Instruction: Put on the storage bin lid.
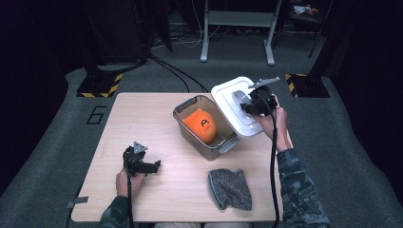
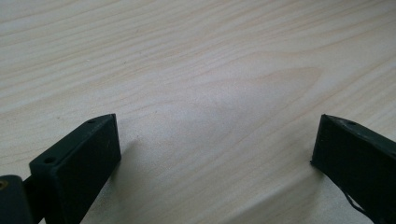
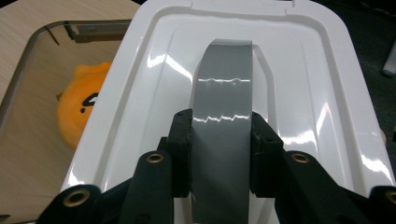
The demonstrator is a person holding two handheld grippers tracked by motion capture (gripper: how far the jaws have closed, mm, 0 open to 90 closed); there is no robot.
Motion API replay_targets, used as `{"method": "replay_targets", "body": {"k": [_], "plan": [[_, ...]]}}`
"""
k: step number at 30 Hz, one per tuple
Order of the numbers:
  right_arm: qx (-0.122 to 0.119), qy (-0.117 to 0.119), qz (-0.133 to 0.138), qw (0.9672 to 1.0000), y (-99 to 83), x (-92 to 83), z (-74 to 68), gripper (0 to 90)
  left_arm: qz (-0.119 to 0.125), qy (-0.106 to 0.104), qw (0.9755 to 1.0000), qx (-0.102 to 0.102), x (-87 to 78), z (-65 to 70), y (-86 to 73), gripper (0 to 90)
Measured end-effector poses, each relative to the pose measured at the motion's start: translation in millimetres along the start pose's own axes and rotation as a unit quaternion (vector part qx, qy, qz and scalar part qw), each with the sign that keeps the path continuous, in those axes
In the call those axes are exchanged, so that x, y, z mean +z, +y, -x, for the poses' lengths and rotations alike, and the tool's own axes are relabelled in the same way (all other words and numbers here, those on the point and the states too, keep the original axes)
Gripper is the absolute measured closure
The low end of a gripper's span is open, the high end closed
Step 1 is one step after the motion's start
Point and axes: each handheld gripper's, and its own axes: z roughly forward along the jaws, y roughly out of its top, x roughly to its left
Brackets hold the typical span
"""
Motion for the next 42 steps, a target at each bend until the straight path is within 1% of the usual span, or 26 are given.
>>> {"method": "replay_targets", "body": {"k": [6, 9, 10, 11, 13, 14, 15, 16, 17, 18, 19, 21, 22, 24, 25, 28, 30, 31, 33, 35, 36, 38, 40, 41, 42], "plan": [[-0.017, 0.019, -0.002, 0.9997, 5.6, 8.4, -16.5, 66.8, 0.000, 0.000, 1.0000, 0.000, 0.0, -0.1, 0.0, 0.7], [-0.026, 0.029, -0.003, 0.9992, 7.5, 14.0, -25.3, 66.8, 0.004, 0.001, 1.0000, -0.003, 0.5, 0.4, -0.2, 0.6], [-0.023, 0.032, -0.004, 0.9992, 7.8, 15.4, -28.1, 66.8, 0.002, 0.001, 1.0000, -0.001, 0.3, 0.1, -0.1, 0.7], [-0.029, 0.036, -0.006, 0.9989, 8.0, 17.6, -30.2, 66.8, 0.002, 0.001, 1.0000, -0.001, 0.3, 0.1, -0.1, 0.6], [-0.030, 0.042, -0.007, 0.9987, 8.2, 22.4, -35.7, 66.8, 0.002, 0.001, 1.0000, -0.001, 0.3, 0.1, -0.1, 0.6], [-0.026, 0.045, -0.014, 0.9985, 8.1, 24.6, -39.5, 66.8, 0.002, 0.001, 1.0000, 0.000, 0.3, 0.1, -0.1, 0.7], [-0.025, 0.049, -0.012, 0.9984, 8.0, 27.2, -42.2, 66.8, 0.002, 0.001, 1.0000, -0.001, 0.3, 0.1, -0.1, 0.6], [-0.036, 0.053, -0.009, 0.9979, 8.2, 29.6, -42.8, 66.8, 0.002, 0.001, 1.0000, -0.001, 0.4, 0.2, -0.1, 0.7], [-0.028, 0.054, -0.013, 0.9981, 8.1, 31.4, -46.3, 66.8, 0.002, 0.001, 1.0000, 0.000, 0.3, 0.1, -0.1, 0.6], [-0.039, 0.058, -0.011, 0.9975, 8.5, 35.2, -47.7, 66.8, 0.002, 0.001, 1.0000, 0.000, 0.3, 0.1, -0.1, 0.6], [-0.029, 0.060, -0.016, 0.9976, 8.7, 37.3, -51.0, 66.8, 0.002, 0.001, 1.0000, 0.000, 0.3, 0.1, -0.1, 0.6], [-0.035, 0.068, -0.013, 0.9970, 9.3, 41.6, -54.3, 66.8, 0.002, 0.001, 1.0000, -0.003, 0.4, 0.4, -0.2, 0.6], [-0.030, 0.069, -0.014, 0.9971, 9.5, 42.8, -56.9, 66.8, 0.001, 0.001, 1.0000, 0.000, 0.2, 0.1, -0.1, 0.7], [-0.039, 0.078, -0.012, 0.9961, 10.5, 46.3, -61.2, 66.8, 0.002, 0.000, 1.0000, -0.003, 0.4, 0.5, -0.2, 0.6], [-0.043, 0.084, -0.016, 0.9954, 10.8, 48.1, -63.6, 66.8, 0.000, 0.000, 1.0000, -0.001, 0.1, 0.2, -0.2, 0.6], [-0.042, 0.093, -0.020, 0.9946, 12.3, 54.3, -73.3, 66.8, 0.000, 0.000, 1.0000, -0.001, 0.1, 0.2, -0.2, 0.7], [-0.052, 0.102, -0.021, 0.9932, 13.1, 59.4, -76.8, 66.8, 0.001, 0.000, 1.0000, -0.001, 0.1, 0.2, -0.2, 0.7], [-0.046, 0.104, -0.022, 0.9933, 13.2, 61.3, -79.5, 66.8, 0.000, 0.000, 1.0000, -0.001, 0.1, 0.2, -0.2, 0.7], [-0.052, 0.110, -0.022, 0.9924, 13.6, 65.0, -81.2, 66.8, 0.002, 0.001, 1.0000, -0.003, 0.3, 0.4, -0.2, 0.7], [-0.051, 0.112, -0.022, 0.9922, 13.6, 66.6, -82.4, 66.7, 0.001, 0.000, 1.0000, -0.001, 0.1, 0.2, -0.2, 0.7], [-0.051, 0.118, -0.027, 0.9914, 13.2, 70.2, -84.2, 66.7, 0.000, 0.000, 1.0000, -0.001, 0.1, 0.2, -0.2, 0.7], [-0.050, 0.120, -0.032, 0.9910, 12.5, 72.2, -85.3, 66.7, 0.002, 0.001, 1.0000, -0.003, 0.3, 0.5, -0.2, 0.7], [-0.056, 0.121, -0.032, 0.9905, 11.8, 75.1, -84.9, 66.8, 0.000, 0.000, 1.0000, -0.001, 0.1, 0.2, -0.2, 0.6], [-0.051, 0.124, -0.034, 0.9904, 11.4, 76.3, -85.1, 66.7, 0.001, 0.000, 1.0000, -0.002, 0.2, 0.2, -0.2, 0.7], [-0.051, 0.127, -0.033, 0.9901, 11.0, 77.8, -84.3, 66.7, 0.001, 0.000, 1.0000, -0.001, 0.1, 0.2, -0.2, 0.7]]}}
